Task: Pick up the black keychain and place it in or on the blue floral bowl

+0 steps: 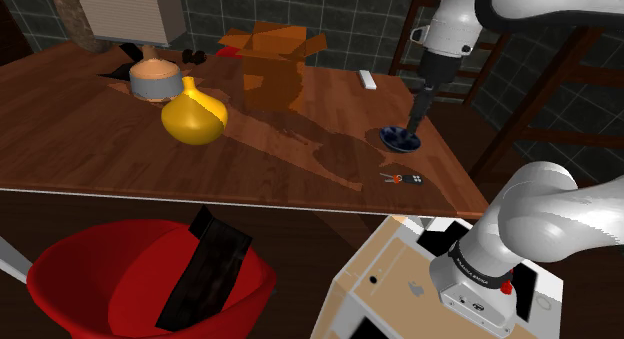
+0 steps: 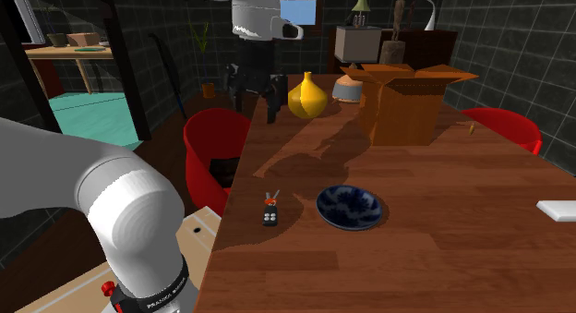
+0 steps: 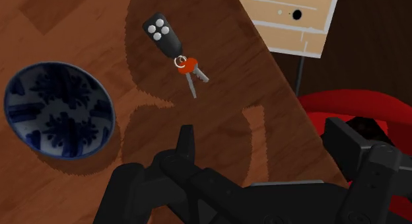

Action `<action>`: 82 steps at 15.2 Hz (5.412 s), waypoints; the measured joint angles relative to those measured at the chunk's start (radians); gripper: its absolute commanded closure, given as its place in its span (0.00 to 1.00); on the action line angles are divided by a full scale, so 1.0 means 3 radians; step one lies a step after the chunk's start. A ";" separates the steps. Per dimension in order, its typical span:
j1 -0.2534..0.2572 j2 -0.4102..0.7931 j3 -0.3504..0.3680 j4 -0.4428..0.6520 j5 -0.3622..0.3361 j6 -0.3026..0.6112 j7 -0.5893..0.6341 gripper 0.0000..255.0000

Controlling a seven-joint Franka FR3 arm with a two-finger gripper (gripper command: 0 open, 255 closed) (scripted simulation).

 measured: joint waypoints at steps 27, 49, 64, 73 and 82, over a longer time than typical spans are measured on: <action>-0.0082 0.0451 -0.0425 -0.1453 -0.0662 0.1861 -0.0893 1.00; -0.0060 0.0106 -0.0358 -0.1124 -0.0590 0.1191 -0.0907 1.00; -0.0134 0.0404 -0.0563 -0.0433 -0.0692 0.0817 -0.1181 1.00; -0.0203 0.1416 -0.1114 0.0414 -0.0790 0.1041 -0.1798 1.00; -0.0210 0.1626 -0.1216 0.0208 -0.0800 0.1459 -0.1856 1.00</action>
